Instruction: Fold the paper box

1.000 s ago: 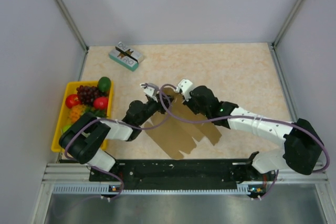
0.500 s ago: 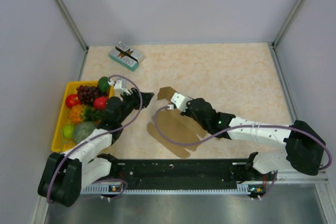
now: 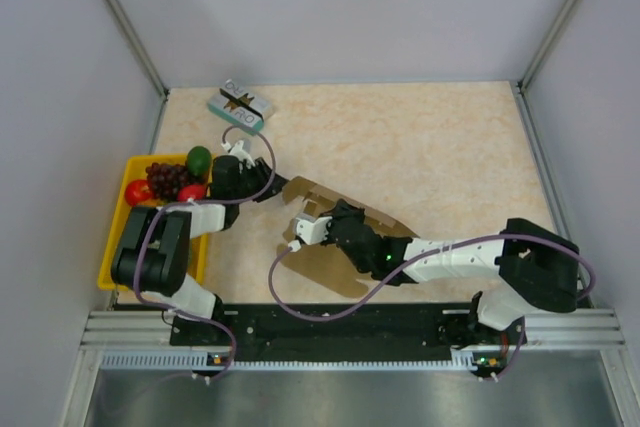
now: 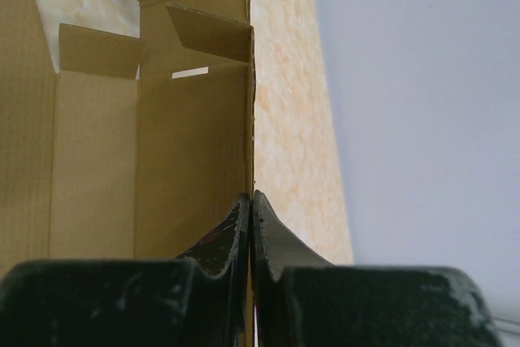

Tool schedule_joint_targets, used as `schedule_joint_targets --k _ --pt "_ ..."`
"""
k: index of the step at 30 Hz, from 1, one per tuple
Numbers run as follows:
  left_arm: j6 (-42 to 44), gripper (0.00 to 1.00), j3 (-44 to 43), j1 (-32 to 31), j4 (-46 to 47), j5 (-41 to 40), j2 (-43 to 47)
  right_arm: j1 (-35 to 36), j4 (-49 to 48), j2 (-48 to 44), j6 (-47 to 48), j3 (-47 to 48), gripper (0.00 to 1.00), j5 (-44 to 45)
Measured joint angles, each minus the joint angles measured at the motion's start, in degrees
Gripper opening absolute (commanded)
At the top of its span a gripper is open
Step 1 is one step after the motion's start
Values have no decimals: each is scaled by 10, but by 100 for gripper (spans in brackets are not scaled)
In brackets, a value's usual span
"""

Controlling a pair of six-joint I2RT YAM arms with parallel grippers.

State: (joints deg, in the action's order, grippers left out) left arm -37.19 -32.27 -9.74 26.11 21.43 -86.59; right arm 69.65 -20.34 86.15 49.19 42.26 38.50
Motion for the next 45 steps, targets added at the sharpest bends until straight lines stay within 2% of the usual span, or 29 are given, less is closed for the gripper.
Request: schedule_joint_targets --k 4,9,21,36,45 --pt "9 40 -25 9 52 88 -71 3 -22 4 21 -3 0 11" --pt "4 39 9 9 146 154 -78 3 -42 6 31 -18 0 10" --pt "-2 40 48 8 227 209 -78 7 -58 26 54 -26 0 9" --pt "-6 41 108 -6 185 167 20 30 -101 68 107 -42 1 32" --pt "4 41 116 -11 82 124 85 35 -172 110 143 -48 0 73"
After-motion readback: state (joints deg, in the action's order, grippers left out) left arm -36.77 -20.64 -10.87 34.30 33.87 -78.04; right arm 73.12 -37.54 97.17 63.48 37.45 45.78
